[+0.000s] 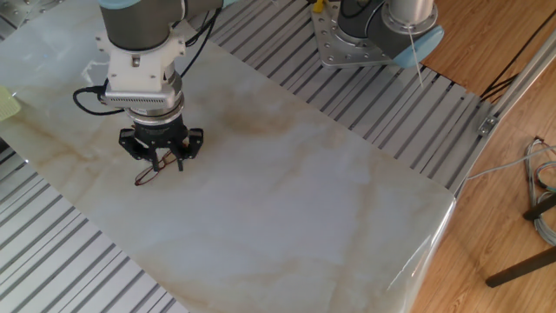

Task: Unfold the leg of the glasses (with one hand)

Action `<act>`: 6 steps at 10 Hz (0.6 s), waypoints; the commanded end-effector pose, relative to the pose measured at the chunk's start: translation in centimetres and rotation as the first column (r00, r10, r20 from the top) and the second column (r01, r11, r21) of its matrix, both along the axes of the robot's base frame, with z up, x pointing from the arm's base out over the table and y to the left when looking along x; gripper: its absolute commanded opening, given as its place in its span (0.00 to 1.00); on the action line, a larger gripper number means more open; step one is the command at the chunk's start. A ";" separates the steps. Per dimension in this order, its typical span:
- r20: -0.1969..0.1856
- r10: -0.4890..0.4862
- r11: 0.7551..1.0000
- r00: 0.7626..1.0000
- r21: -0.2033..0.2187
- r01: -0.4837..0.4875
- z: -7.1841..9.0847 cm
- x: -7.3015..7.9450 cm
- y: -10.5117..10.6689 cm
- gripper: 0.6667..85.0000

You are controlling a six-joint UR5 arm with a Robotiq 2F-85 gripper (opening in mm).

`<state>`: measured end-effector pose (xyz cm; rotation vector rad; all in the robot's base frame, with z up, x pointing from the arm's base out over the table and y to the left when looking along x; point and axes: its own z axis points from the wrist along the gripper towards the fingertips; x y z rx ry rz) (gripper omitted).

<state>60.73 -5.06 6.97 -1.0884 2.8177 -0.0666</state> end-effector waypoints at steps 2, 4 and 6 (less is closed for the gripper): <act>0.002 -0.040 0.999 0.999 -0.029 0.041 0.1 0.0 -1.0 0.89; -0.005 -0.083 0.996 0.996 -0.045 0.083 -0.1 -0.4 -1.9 0.86; -0.019 -0.170 0.986 0.985 -0.004 0.169 -0.3 -0.8 -1.2 0.86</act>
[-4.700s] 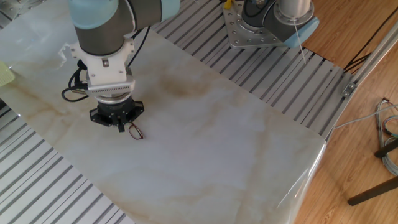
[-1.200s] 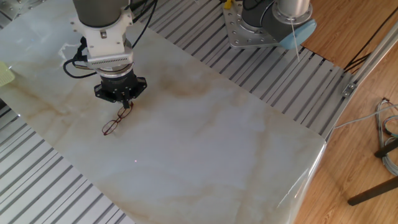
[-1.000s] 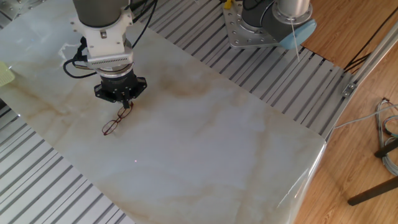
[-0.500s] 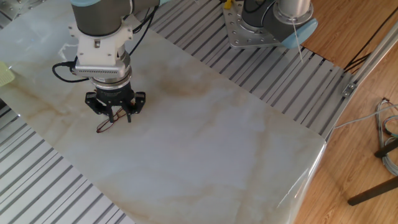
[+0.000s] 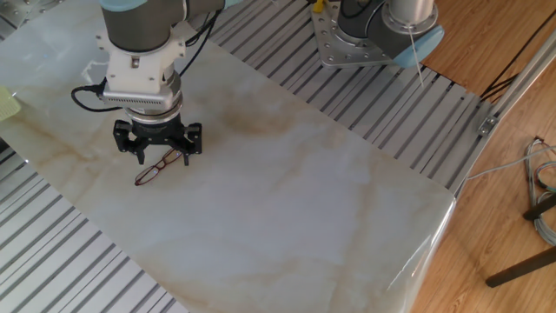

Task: Unfold the leg of the glasses (with one hand)

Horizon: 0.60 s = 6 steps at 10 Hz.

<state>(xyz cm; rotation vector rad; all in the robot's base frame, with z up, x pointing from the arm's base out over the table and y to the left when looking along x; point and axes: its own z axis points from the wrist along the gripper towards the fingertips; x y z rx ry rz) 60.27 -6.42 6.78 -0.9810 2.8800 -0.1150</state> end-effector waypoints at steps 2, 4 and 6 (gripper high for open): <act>0.003 -0.113 0.993 0.994 0.020 0.113 -0.1 -0.1 -0.2 0.84; 0.017 -0.112 0.994 0.994 0.006 0.112 0.0 0.2 -0.6 0.83; 0.021 -0.110 0.994 0.994 -0.011 0.111 -0.7 -0.2 -1.6 0.83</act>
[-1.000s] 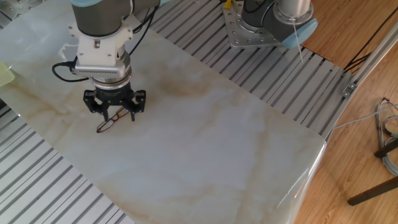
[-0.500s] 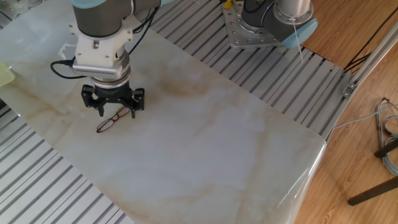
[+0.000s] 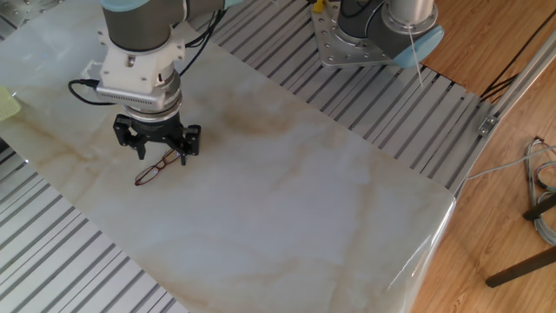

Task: Unfold the leg of the glasses (with one hand)

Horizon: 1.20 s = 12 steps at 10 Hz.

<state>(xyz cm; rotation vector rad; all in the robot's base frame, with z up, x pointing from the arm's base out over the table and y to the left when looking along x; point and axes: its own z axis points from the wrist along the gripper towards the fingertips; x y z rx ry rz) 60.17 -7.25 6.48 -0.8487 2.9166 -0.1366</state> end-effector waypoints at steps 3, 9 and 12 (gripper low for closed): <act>0.008 -0.019 1.000 1.000 0.004 0.019 -1.1 0.1 -0.5 0.83; 0.019 -0.026 1.000 0.999 -0.010 0.026 -1.2 0.0 -1.2 0.83; 0.032 -0.027 0.999 0.999 0.019 0.026 -2.6 0.0 -1.0 0.83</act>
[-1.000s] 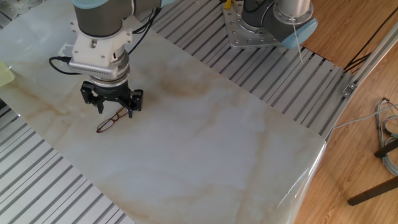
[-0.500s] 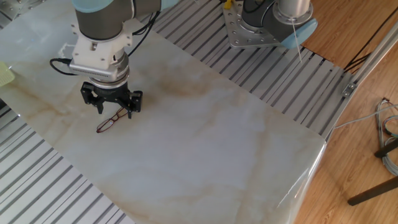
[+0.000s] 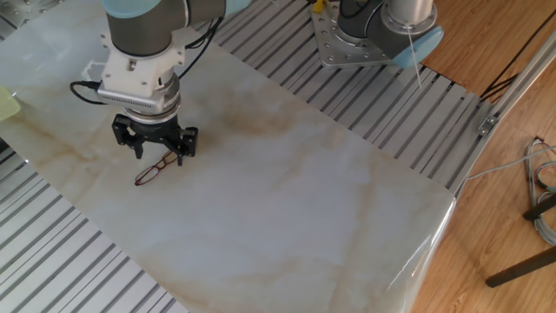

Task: Unfold the leg of the glasses (with one hand)

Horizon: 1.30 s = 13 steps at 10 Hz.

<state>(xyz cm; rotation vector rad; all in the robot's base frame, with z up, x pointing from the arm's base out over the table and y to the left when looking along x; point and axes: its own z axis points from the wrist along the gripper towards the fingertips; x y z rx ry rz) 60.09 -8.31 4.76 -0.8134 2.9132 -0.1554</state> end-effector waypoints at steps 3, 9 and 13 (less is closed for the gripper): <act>0.026 -0.003 0.999 1.000 0.035 0.002 -1.2 0.2 0.2 0.83; 0.018 0.008 1.000 1.000 -0.025 -0.008 -1.8 -0.4 -1.7 0.83; 0.014 0.007 0.999 1.000 0.041 -0.007 -3.2 -0.2 0.3 0.83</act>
